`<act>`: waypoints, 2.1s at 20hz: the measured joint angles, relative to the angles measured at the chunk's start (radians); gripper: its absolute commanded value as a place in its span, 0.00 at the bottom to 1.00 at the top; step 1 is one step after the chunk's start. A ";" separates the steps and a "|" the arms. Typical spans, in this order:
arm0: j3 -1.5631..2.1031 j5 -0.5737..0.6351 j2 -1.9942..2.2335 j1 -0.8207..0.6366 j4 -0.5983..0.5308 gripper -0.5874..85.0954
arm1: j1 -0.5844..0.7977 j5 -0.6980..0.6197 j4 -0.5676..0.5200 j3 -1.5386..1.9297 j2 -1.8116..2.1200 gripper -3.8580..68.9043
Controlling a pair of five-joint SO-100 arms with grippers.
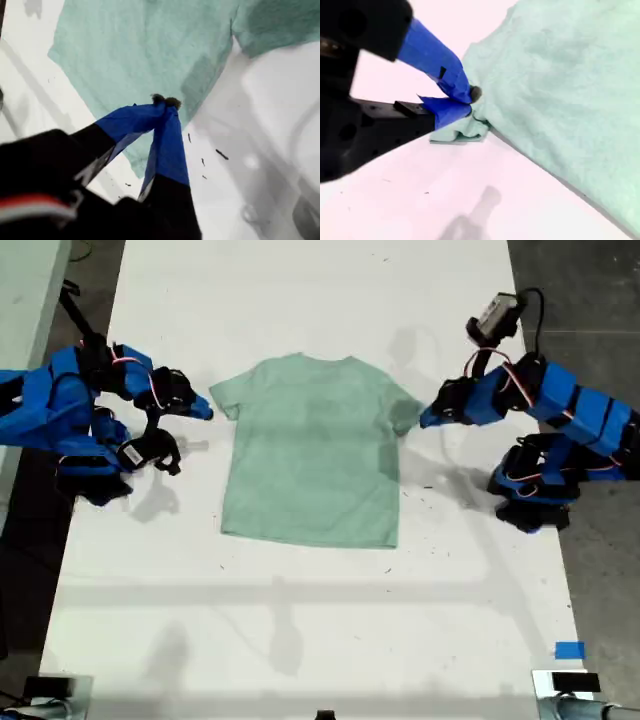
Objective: Fold t-shirt
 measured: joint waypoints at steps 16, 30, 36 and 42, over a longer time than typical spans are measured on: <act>-0.531 0.319 -0.483 -0.342 0.186 0.02 | 0.367 -0.419 0.195 -0.362 -0.302 0.41; -0.506 0.344 -0.517 -0.364 0.147 0.02 | 0.515 -0.660 -0.388 0.100 -0.606 0.42; -0.500 0.344 -0.522 -0.364 0.147 0.02 | 0.514 -0.673 -0.460 0.017 -0.808 0.04; -0.500 0.344 -0.525 -0.364 0.147 0.02 | 0.514 -0.706 -0.212 -0.138 -0.825 0.04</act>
